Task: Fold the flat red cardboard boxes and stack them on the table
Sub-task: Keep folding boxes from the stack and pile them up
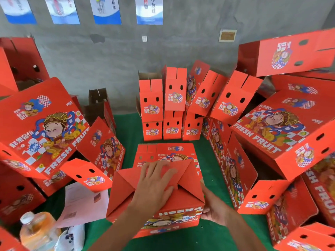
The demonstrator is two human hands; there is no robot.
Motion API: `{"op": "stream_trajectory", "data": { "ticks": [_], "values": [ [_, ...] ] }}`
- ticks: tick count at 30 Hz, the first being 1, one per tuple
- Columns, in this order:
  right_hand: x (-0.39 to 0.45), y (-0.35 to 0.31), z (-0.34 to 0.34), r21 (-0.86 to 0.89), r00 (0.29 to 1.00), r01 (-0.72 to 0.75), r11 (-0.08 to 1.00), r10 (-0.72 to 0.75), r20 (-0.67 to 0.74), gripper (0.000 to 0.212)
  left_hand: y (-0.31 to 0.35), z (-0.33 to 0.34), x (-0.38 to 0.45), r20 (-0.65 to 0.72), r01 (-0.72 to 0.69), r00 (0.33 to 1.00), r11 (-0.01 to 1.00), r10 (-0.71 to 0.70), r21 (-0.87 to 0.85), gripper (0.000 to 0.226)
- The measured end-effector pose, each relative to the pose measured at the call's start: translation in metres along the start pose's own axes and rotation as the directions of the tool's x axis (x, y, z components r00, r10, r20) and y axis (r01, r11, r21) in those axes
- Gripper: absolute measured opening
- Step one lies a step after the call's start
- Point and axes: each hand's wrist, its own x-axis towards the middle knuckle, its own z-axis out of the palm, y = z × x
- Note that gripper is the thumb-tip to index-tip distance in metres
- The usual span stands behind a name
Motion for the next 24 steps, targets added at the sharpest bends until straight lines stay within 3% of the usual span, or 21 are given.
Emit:
{"op": "stream_trajectory", "data": {
  "ticks": [2, 3, 7, 11, 12, 14, 16, 18, 20, 22, 24],
  "values": [
    [0.0, -0.001, -0.005, 0.023, 1.0, 0.013, 1.0, -0.013, -0.024, 0.077, 0.001, 0.003, -0.007, -0.043, 0.042, 0.998, 0.994, -0.046, -0.098, 0.019],
    [0.0, -0.001, -0.007, 0.03, 0.999, 0.02, 0.999, -0.019, -0.04, 0.08, 0.002, 0.003, -0.009, -0.004, 0.105, 0.994, 0.98, -0.108, -0.167, 0.015],
    [0.005, -0.002, -0.01, -0.036, 0.996, 0.034, 0.999, -0.036, -0.08, 0.096, 0.008, 0.01, -0.014, 0.08, 0.165, 0.985, 0.966, -0.152, -0.2, 0.034],
    [0.007, -0.004, -0.011, -0.055, 1.0, 0.013, 0.998, -0.014, -0.016, 0.093, 0.014, 0.011, -0.014, 0.098, 0.182, 0.983, 0.881, -0.154, -0.436, 0.023],
    [0.007, -0.004, -0.012, -0.053, 1.0, 0.013, 0.999, -0.014, -0.01, 0.093, 0.012, 0.012, -0.012, 0.086, 0.175, 0.984, 0.894, -0.153, -0.412, 0.025],
    [0.007, -0.001, -0.013, -0.015, 1.0, 0.021, 1.0, -0.021, -0.014, 0.095, 0.004, 0.01, -0.007, 0.092, 0.167, 0.985, 0.947, -0.147, -0.276, 0.052],
    [0.007, -0.003, -0.012, -0.012, 0.999, 0.035, 0.999, -0.035, -0.023, 0.091, -0.001, 0.009, 0.001, 0.171, 0.169, 0.974, 0.977, -0.146, -0.13, 0.073],
    [0.006, -0.01, -0.01, -0.059, 0.997, 0.069, 0.996, -0.071, -0.025, 0.085, 0.002, 0.009, 0.005, 0.199, 0.158, 0.97, 0.984, -0.139, -0.087, 0.092],
    [0.004, -0.019, -0.008, -0.084, 0.99, 0.141, 0.986, -0.142, -0.007, 0.08, 0.004, 0.008, 0.005, 0.157, 0.046, 0.987, 0.997, -0.036, -0.062, 0.111],
    [-0.001, -0.03, -0.008, -0.11, 0.976, 0.22, 0.969, -0.219, 0.023, 0.072, 0.002, 0.003, 0.008, 0.112, -0.109, 0.988, 0.994, 0.108, 0.004, 0.115],
    [-0.006, -0.041, -0.007, -0.134, 0.958, 0.287, 0.948, -0.281, 0.067, 0.065, -0.003, -0.005, 0.011, 0.048, -0.189, 0.981, 0.98, 0.186, 0.058, 0.103]
  ]
}}
